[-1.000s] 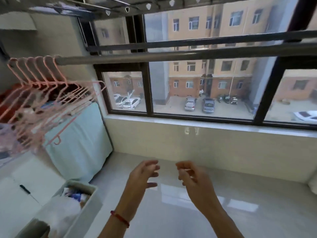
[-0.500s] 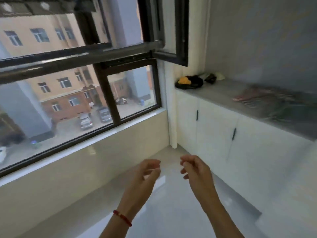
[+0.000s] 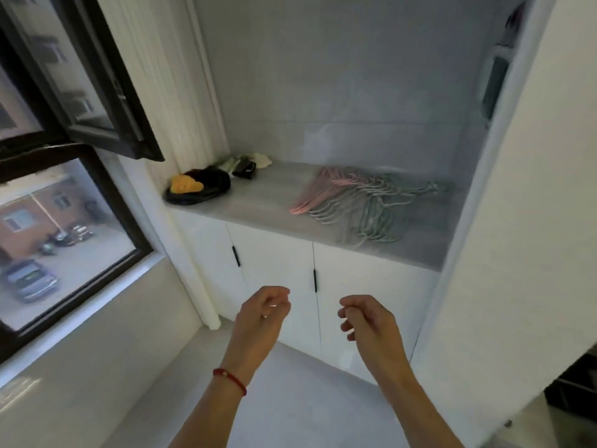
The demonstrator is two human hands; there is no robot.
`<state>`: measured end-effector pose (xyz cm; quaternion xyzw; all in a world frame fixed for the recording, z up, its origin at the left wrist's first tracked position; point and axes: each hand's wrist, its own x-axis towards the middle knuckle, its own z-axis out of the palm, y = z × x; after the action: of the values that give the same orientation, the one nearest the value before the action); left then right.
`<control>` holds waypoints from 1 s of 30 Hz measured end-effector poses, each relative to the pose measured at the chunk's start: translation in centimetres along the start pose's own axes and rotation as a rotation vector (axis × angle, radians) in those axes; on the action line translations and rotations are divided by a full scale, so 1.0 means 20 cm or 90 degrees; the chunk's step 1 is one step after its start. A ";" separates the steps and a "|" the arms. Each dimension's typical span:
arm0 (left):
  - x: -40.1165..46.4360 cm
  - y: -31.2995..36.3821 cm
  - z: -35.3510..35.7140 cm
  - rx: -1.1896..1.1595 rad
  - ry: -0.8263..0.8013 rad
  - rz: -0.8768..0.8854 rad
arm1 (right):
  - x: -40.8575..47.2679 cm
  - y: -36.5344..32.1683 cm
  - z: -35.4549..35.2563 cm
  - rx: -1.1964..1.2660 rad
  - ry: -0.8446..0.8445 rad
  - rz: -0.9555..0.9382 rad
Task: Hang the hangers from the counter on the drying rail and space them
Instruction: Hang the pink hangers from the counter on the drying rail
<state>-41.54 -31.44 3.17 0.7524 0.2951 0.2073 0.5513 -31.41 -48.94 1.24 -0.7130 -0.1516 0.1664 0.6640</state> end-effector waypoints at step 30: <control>2.22 -0.09 0.05 0.138 0.019 -0.076 | 2.79 0.05 0.78 -0.703 -0.004 0.005</control>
<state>-8.41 -1.86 0.55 0.7854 0.3685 0.1521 0.4735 11.95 -10.71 -2.74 -0.9555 -0.2156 0.0665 0.1901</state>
